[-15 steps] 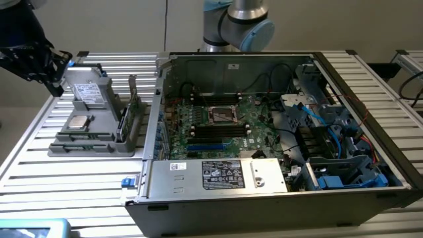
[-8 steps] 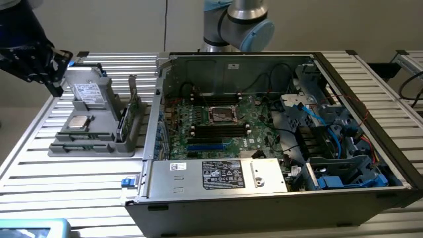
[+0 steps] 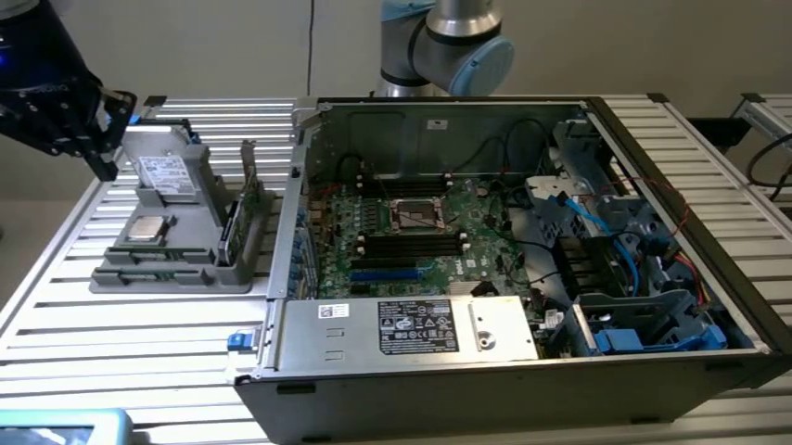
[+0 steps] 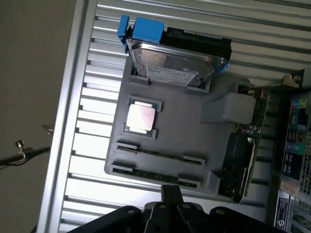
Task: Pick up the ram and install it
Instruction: 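Pick up the ram and move it above insertion slot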
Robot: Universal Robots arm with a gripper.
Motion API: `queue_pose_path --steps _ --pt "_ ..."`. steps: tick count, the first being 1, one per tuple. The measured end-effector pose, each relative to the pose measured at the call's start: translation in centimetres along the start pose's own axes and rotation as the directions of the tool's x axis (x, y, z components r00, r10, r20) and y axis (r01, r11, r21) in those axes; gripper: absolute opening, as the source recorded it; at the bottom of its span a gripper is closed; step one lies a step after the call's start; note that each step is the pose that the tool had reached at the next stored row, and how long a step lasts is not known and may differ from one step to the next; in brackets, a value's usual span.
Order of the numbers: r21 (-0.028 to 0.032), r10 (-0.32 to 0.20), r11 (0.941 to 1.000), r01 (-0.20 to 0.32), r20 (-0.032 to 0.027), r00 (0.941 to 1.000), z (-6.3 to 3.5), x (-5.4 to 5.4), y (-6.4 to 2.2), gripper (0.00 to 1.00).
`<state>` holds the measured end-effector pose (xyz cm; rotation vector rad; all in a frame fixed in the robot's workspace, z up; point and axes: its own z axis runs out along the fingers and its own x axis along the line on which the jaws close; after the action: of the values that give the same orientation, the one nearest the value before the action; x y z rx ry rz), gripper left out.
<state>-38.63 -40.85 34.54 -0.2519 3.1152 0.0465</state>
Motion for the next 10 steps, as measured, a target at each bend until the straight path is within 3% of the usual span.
queue_pose_path --steps 5,10 --pt "-0.0017 -0.09 0.9959 0.09 -0.0026 0.9959 0.02 0.0 0.0 0.11" --pt "-0.0037 -0.181 0.9834 0.181 -0.005 0.9834 0.07 0.0 0.0 0.11"
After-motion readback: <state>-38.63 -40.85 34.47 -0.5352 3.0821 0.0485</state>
